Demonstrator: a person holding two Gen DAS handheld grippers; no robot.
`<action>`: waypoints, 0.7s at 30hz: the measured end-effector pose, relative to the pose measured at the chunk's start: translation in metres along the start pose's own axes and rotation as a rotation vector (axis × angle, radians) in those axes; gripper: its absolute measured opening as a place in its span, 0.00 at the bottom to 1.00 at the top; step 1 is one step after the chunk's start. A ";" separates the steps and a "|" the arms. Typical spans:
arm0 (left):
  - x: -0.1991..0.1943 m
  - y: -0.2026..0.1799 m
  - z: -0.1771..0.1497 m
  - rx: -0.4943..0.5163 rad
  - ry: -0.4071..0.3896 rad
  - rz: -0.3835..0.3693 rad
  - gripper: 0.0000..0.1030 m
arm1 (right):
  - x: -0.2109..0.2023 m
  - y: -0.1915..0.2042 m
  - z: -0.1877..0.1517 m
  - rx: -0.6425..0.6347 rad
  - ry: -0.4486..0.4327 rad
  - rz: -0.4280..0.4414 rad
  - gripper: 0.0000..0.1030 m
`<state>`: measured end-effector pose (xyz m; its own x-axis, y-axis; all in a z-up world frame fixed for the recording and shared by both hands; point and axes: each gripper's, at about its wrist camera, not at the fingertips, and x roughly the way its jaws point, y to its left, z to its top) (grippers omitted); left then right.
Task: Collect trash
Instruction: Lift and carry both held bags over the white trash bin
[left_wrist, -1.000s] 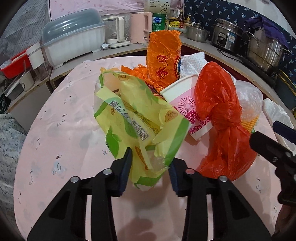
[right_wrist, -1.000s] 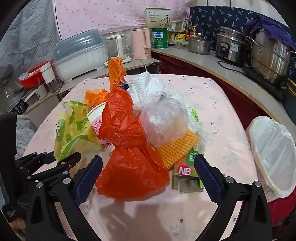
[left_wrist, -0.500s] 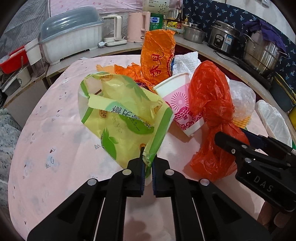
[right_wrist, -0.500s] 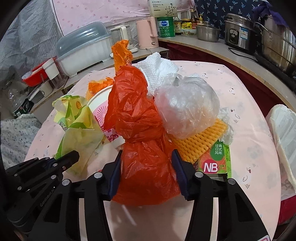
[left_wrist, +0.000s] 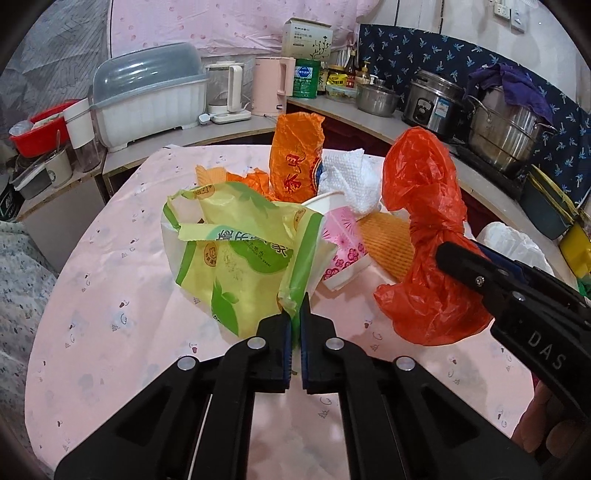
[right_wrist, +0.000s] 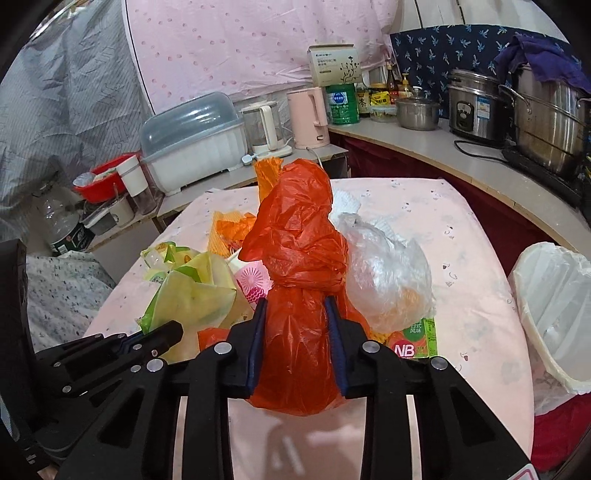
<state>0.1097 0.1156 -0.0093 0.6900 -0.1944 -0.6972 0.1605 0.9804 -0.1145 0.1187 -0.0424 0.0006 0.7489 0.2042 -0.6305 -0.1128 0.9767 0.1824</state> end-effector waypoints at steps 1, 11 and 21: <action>-0.005 -0.002 0.001 0.001 -0.010 -0.003 0.02 | -0.007 -0.002 0.002 0.003 -0.015 0.000 0.28; -0.047 -0.044 0.017 0.049 -0.099 -0.060 0.02 | -0.062 -0.027 0.012 0.053 -0.129 -0.030 0.28; -0.061 -0.115 0.026 0.151 -0.127 -0.154 0.02 | -0.104 -0.081 0.007 0.136 -0.196 -0.114 0.28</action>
<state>0.0669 0.0135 0.0648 0.7311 -0.3530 -0.5839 0.3675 0.9248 -0.0989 0.0547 -0.1435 0.0567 0.8653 0.0638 -0.4971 0.0585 0.9722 0.2267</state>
